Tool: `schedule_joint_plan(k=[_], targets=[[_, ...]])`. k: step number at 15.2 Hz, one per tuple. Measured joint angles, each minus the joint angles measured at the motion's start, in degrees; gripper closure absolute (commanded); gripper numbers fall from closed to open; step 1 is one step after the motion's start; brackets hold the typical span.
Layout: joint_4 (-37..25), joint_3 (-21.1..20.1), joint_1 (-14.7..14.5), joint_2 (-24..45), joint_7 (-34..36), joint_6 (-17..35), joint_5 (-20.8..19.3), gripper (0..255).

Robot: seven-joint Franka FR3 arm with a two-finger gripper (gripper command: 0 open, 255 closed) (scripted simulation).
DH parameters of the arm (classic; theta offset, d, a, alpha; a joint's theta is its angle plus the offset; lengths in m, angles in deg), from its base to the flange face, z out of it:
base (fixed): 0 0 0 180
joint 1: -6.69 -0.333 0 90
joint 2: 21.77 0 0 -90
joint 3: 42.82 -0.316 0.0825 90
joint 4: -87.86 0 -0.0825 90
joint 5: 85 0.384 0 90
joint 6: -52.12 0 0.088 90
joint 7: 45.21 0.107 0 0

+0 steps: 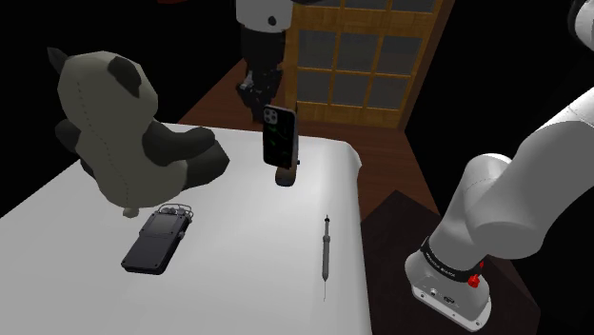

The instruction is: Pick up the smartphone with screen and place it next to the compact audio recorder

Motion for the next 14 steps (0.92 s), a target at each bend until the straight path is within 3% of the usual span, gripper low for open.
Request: schedule_joint_plan(k=[9, 14], targets=[[-8.32, -7.55, -4.12, 7.5, 12.15, -0.58, -1.59, 255], [-5.26, -8.45, -4.78, 7.62, 13.62, 2.63, -1.63, 255]])
